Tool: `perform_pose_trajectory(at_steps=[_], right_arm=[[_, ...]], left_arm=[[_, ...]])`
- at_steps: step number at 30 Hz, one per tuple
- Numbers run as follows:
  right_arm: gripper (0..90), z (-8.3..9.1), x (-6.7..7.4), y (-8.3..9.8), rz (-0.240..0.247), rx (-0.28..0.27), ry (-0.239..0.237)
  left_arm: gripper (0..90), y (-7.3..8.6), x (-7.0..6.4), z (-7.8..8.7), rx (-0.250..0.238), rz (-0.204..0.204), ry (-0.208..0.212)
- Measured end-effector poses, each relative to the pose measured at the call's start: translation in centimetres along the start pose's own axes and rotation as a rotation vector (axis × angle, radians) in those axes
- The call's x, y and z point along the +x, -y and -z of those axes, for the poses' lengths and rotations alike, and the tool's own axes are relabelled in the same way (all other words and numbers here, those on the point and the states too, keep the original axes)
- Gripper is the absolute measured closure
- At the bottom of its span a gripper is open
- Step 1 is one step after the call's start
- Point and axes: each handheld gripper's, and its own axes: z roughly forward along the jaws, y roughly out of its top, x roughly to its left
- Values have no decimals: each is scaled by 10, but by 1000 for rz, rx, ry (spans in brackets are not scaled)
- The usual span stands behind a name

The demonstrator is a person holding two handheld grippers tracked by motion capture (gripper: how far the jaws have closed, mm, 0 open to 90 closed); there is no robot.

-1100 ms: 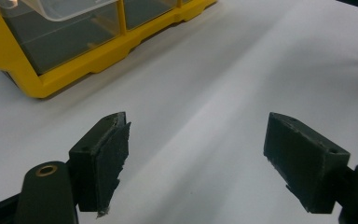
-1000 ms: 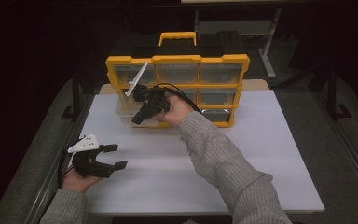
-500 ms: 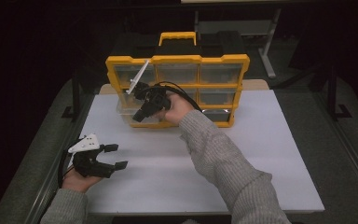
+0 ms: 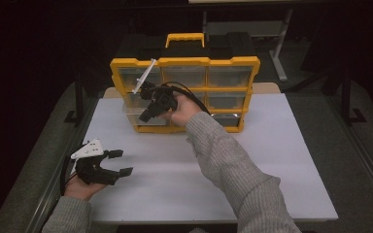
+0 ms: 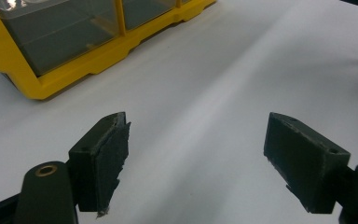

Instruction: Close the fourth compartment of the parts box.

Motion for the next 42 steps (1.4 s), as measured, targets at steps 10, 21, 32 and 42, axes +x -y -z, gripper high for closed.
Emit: perform_pose_trajectory(at_steps=[10,21,32,42], right_arm=[[891,0,-7,0,-14,-7,24],[891,0,-15,2,-24,-20,64],[891,3,-21,4,-31,-20,109],[891,5,-27,7,-39,-23,153]], left_arm=[[215,0,0,-1,-1,8,1],[215,1,0,-2,5,10,2],[215,1,0,-2,6,1,-1],[214,1,0,-3,4,10,0]])
